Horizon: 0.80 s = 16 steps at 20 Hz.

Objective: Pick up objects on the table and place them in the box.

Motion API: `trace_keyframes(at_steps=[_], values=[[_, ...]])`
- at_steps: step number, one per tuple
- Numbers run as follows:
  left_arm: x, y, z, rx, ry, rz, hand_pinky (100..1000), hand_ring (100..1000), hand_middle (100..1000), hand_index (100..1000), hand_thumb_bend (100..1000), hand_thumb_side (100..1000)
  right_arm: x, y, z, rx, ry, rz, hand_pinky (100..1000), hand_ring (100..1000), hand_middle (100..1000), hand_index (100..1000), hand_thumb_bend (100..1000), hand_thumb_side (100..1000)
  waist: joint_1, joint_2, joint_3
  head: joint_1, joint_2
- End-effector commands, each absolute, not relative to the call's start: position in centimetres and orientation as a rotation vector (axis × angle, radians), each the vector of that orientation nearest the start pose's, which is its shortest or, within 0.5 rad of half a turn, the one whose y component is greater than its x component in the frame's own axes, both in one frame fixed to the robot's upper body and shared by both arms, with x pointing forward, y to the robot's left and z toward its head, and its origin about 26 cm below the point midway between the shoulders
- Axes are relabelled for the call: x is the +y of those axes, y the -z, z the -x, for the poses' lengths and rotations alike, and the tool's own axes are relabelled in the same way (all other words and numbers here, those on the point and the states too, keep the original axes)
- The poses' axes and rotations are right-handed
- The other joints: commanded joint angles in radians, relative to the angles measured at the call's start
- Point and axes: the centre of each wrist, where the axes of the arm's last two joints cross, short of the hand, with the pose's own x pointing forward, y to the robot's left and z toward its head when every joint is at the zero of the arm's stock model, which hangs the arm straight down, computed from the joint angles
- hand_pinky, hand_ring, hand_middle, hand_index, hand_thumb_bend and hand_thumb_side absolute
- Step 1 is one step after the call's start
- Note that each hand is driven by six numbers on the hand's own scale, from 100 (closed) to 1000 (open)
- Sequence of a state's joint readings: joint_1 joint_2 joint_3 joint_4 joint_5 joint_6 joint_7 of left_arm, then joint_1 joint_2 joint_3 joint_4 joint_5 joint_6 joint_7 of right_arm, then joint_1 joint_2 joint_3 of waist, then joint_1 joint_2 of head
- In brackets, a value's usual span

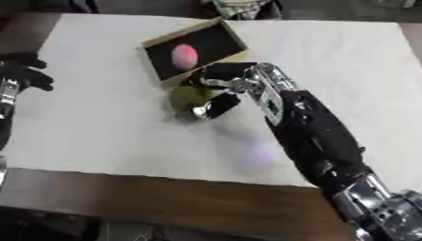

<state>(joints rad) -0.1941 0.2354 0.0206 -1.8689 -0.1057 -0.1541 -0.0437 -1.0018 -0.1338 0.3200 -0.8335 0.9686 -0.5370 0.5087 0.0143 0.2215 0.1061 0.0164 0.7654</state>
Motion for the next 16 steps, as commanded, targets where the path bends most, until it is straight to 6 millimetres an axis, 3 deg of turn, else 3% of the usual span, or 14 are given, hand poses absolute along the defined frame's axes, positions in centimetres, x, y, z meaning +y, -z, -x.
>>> trace_keyframes(at_steps=[1, 3, 5, 6, 8, 10, 11, 16], values=[[27.1, -14.2, -30.4, -2.212, 0.397, -0.223, 544, 558, 602, 744, 100, 711, -11.9, -14.2, -47.6, 2.038, 2.927, -0.589, 844, 846, 850, 954, 100, 705, 0.001, -0.014, 0.0, 0.002, 0.005], [27.1, -14.2, -30.4, -2.212, 0.398, -0.223, 544, 559, 602, 744, 100, 711, -11.9, -14.1, -47.7, 2.036, 2.921, -0.596, 845, 846, 851, 950, 100, 679, 0.001, -0.014, 0.0, 0.003, 0.005], [27.1, -14.2, -30.4, -2.212, 0.397, -0.223, 544, 559, 602, 744, 100, 710, -11.9, -14.1, -47.7, 2.028, 2.92, -0.604, 842, 837, 836, 939, 100, 565, 0.001, -0.014, 0.001, 0.002, 0.005], [27.1, -14.2, -30.4, -2.212, 0.397, -0.223, 544, 559, 602, 744, 100, 710, -11.9, -14.1, -47.6, 2.027, 2.917, -0.609, 836, 820, 805, 919, 100, 430, 0.001, -0.014, 0.001, 0.003, 0.005], [27.1, -14.2, -30.4, -2.212, 0.397, -0.223, 543, 559, 602, 744, 100, 710, -11.9, -14.2, -47.6, 2.041, 2.891, -0.624, 816, 771, 715, 861, 100, 245, 0.001, -0.015, 0.001, 0.003, 0.005], [27.1, -14.2, -30.4, -2.212, 0.397, -0.223, 544, 559, 602, 744, 100, 710, -11.8, -14.6, -47.6, 2.083, 2.837, -0.652, 793, 719, 612, 788, 100, 242, 0.001, -0.015, 0.0, 0.003, 0.005], [27.1, -14.2, -30.4, -2.212, 0.397, -0.223, 543, 559, 602, 744, 100, 710, -11.8, -14.8, -47.6, 2.107, 2.807, -0.666, 760, 646, 497, 679, 100, 230, 0.001, -0.015, 0.0, 0.003, 0.005], [27.1, -14.2, -30.4, -2.212, 0.397, -0.222, 543, 559, 602, 744, 100, 710, -11.6, -16.0, -47.5, 2.296, 2.567, -0.738, 701, 544, 307, 469, 100, 201, 0.001, -0.015, 0.001, 0.002, 0.005]])
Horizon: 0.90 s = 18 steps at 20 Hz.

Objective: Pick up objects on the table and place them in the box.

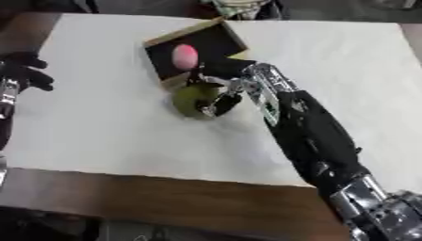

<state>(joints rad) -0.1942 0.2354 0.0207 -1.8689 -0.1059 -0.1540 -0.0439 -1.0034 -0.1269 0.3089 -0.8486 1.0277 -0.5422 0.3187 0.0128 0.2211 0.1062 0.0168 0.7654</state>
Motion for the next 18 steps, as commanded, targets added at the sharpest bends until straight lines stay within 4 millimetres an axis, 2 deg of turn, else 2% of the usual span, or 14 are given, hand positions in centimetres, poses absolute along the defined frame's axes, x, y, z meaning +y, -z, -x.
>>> trace_keyframes(at_steps=[1, 2, 4, 5, 7, 12, 18], values=[[27.1, -14.2, -30.4, -2.213, 0.397, -0.222, 543, 559, 602, 744, 100, 710, -11.6, -16.2, -47.5, 2.322, 2.53, -0.746, 691, 530, 273, 433, 100, 193, 0.003, -0.015, 0.001, 0.002, 0.005], [27.1, -14.2, -30.4, -2.213, 0.396, -0.222, 543, 558, 602, 744, 100, 710, -11.6, -16.3, -47.5, 2.344, 2.499, -0.752, 681, 518, 245, 404, 100, 184, 0.003, -0.015, 0.001, 0.002, 0.005], [27.1, -14.3, -30.4, -2.214, 0.396, -0.221, 543, 558, 602, 744, 100, 710, -11.6, -16.4, -47.5, 2.381, 2.45, -0.761, 681, 518, 245, 404, 100, 184, 0.003, -0.015, 0.001, 0.002, 0.005], [27.1, -14.3, -30.4, -2.214, 0.396, -0.221, 542, 558, 601, 744, 100, 710, -11.6, -16.7, -47.5, 2.402, 2.419, -0.765, 670, 505, 205, 362, 100, 172, 0.003, -0.015, 0.001, 0.002, 0.005], [27.1, -14.3, -30.4, -2.214, 0.396, -0.22, 542, 557, 601, 744, 100, 709, -11.7, -17.2, -47.5, 2.439, 2.37, -0.768, 663, 498, 181, 341, 100, 162, 0.003, -0.016, 0.001, 0.002, 0.005], [27.0, -14.3, -30.4, -2.215, 0.398, -0.216, 542, 557, 601, 744, 100, 709, -12.2, -19.8, -47.7, 2.521, 2.271, -0.793, 663, 497, 175, 337, 100, 151, 0.003, -0.017, 0.004, -0.001, 0.005], [27.0, -14.2, -30.4, -2.215, 0.4, -0.209, 541, 556, 601, 744, 100, 708, -13.3, -22.3, -48.2, 2.617, 2.191, -0.908, 657, 491, 168, 336, 100, 131, 0.006, -0.019, 0.01, -0.005, 0.005]])
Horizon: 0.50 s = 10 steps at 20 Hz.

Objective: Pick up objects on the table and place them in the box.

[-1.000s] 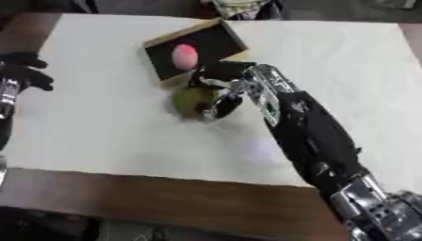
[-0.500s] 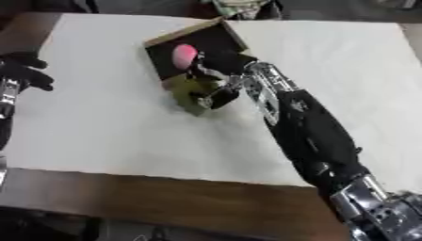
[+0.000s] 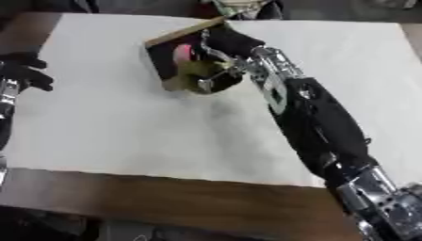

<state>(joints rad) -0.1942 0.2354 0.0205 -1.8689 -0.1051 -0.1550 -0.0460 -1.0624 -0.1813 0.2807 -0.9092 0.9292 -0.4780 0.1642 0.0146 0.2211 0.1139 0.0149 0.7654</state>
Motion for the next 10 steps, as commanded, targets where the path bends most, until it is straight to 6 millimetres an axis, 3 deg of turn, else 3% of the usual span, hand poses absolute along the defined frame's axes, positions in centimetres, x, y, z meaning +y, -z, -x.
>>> trace_keyframes(at_steps=[1, 6, 10], values=[[27.0, -14.2, -30.4, -2.215, 0.4, -0.209, 541, 556, 601, 744, 100, 708, -13.6, -22.5, -48.3, 2.639, 2.174, -0.937, 657, 491, 167, 336, 100, 126, 0.005, -0.019, 0.004, -0.005, 0.005], [26.8, -14.1, -30.4, -2.212, 0.405, -0.198, 541, 556, 601, 744, 100, 709, -14.6, -23.3, -49.1, 2.742, 2.063, -1.091, 653, 492, 170, 345, 100, 104, 0.008, -0.02, 0.012, -0.015, 0.005], [26.6, -14.1, -30.4, -2.213, 0.409, -0.184, 541, 556, 601, 744, 100, 708, -15.3, -22.7, -49.7, 2.809, 1.979, -1.259, 652, 494, 176, 355, 100, 100, 0.012, -0.02, 0.027, -0.03, 0.005]])
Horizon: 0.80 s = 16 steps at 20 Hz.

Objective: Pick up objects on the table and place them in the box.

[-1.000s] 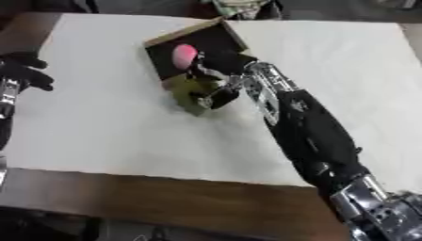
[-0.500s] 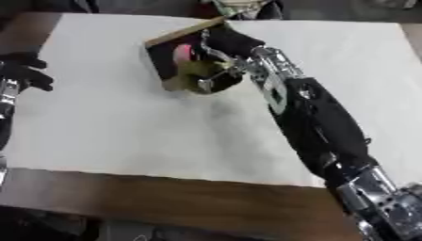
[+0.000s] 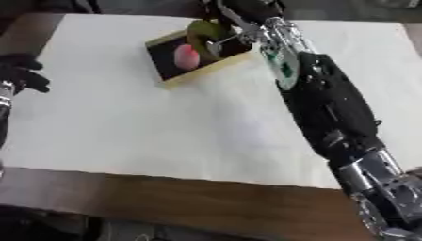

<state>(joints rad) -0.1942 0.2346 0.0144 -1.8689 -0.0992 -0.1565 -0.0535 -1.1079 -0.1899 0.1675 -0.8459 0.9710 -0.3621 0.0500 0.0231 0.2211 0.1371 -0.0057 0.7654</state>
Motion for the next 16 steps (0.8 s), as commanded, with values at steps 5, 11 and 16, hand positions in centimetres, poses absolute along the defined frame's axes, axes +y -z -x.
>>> trace_keyframes(at_steps=[5, 11, 16], values=[[26.2, -14.2, -30.6, -2.22, 0.42, -0.158, 540, 556, 601, 744, 100, 708, -16.4, -21.3, -50.3, -1.976, -1.274, 1.014, 656, 503, 198, 384, 100, 100, 0.006, -0.016, 0.029, -0.031, 0.005], [25.7, -14.5, -30.8, -2.232, 0.434, -0.13, 541, 557, 601, 744, 100, 708, -17.0, -20.7, -50.7, -1.975, -1.174, 1.136, 664, 521, 267, 455, 100, 100, 0.004, -0.007, 0.067, -0.064, 0.005], [25.4, -14.6, -30.8, -2.236, 0.437, -0.115, 540, 556, 601, 744, 100, 709, -17.2, -20.1, -50.8, -1.987, -1.121, 1.172, 692, 614, 465, 645, 100, 100, 0.002, -0.003, 0.088, -0.086, 0.005]])
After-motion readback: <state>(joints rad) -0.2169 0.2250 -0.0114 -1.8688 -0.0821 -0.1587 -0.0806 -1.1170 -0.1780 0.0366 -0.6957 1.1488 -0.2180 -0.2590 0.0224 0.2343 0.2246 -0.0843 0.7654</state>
